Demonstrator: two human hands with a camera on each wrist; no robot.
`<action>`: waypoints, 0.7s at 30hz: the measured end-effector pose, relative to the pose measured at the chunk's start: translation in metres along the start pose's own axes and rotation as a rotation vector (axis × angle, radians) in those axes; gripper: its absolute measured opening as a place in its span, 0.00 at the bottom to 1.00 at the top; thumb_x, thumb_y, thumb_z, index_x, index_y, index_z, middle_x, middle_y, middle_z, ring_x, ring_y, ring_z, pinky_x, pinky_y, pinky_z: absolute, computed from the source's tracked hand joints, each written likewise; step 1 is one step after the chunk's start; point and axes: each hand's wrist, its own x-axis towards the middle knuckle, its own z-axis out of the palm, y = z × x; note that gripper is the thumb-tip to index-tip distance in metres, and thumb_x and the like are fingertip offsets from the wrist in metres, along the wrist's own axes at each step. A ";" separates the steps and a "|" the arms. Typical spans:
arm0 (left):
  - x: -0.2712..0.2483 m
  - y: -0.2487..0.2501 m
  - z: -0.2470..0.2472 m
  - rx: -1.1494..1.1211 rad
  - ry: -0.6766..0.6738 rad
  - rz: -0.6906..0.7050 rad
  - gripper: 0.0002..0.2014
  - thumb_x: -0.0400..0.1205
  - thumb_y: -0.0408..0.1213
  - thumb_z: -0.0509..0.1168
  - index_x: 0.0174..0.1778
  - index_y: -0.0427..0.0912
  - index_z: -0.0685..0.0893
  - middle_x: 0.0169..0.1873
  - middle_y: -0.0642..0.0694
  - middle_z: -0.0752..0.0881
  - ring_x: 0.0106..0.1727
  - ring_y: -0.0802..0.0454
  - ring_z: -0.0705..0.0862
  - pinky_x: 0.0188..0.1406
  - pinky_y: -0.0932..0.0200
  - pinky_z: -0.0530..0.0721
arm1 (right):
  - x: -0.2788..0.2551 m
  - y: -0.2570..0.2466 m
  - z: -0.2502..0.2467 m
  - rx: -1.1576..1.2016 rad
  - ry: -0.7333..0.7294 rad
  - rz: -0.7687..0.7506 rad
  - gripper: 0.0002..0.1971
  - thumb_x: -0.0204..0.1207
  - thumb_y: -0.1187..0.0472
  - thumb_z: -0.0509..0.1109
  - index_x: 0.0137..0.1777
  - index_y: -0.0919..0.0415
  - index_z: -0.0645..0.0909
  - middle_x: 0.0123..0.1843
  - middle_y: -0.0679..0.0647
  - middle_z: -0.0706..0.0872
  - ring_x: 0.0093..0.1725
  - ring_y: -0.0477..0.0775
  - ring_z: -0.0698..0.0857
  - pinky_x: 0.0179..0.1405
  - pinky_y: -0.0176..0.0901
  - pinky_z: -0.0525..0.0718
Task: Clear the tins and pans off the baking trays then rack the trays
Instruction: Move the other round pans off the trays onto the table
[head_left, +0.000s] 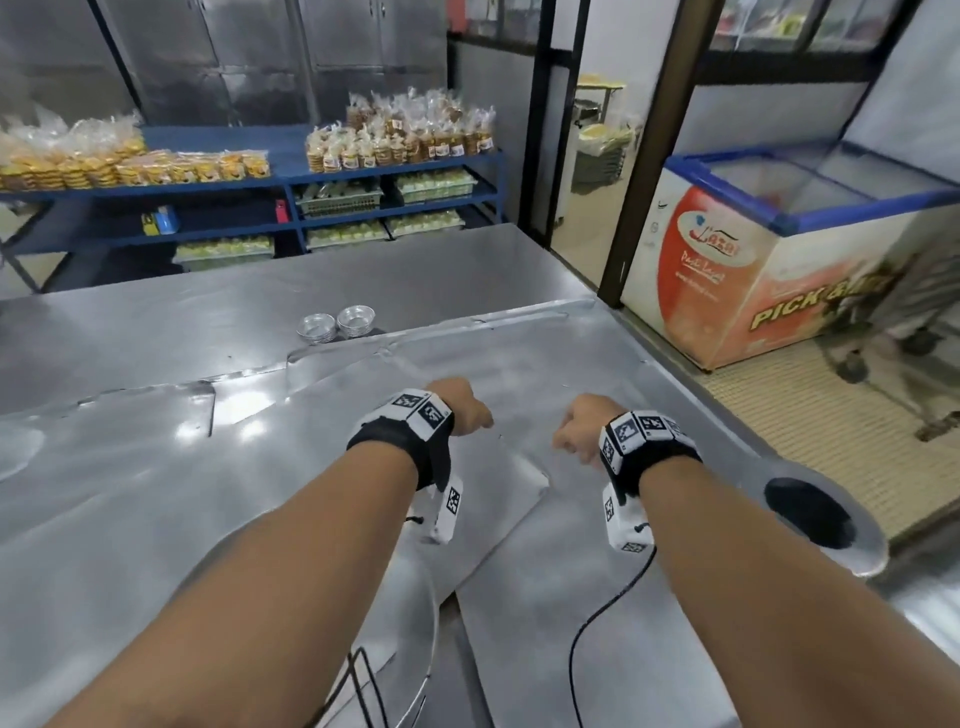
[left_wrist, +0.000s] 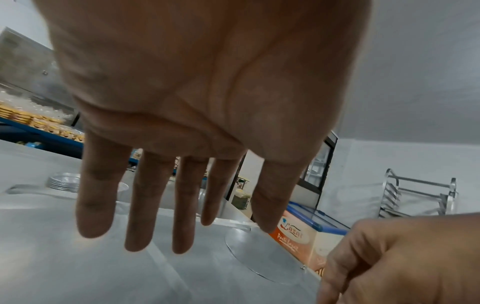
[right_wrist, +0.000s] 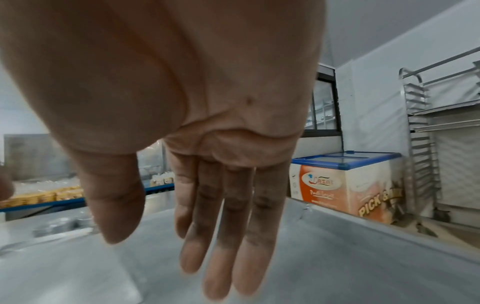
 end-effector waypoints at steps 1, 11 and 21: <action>0.016 0.009 0.002 -0.001 -0.003 -0.002 0.23 0.80 0.52 0.72 0.64 0.38 0.86 0.63 0.40 0.87 0.65 0.37 0.84 0.59 0.53 0.81 | 0.017 0.013 -0.009 -0.010 0.018 0.020 0.12 0.69 0.56 0.79 0.46 0.64 0.89 0.34 0.54 0.88 0.41 0.57 0.88 0.36 0.37 0.84; 0.190 0.085 0.038 0.010 -0.044 -0.096 0.29 0.78 0.50 0.73 0.72 0.38 0.80 0.70 0.41 0.82 0.70 0.39 0.81 0.56 0.56 0.76 | 0.200 0.125 -0.066 -0.055 0.081 0.110 0.22 0.69 0.57 0.81 0.61 0.64 0.83 0.58 0.58 0.86 0.59 0.62 0.85 0.54 0.44 0.83; 0.312 0.129 0.078 0.089 0.065 -0.197 0.40 0.74 0.62 0.72 0.72 0.35 0.72 0.65 0.38 0.79 0.67 0.37 0.79 0.67 0.50 0.76 | 0.331 0.158 -0.078 0.095 0.119 0.094 0.54 0.53 0.38 0.83 0.77 0.64 0.69 0.74 0.60 0.79 0.74 0.64 0.76 0.73 0.53 0.76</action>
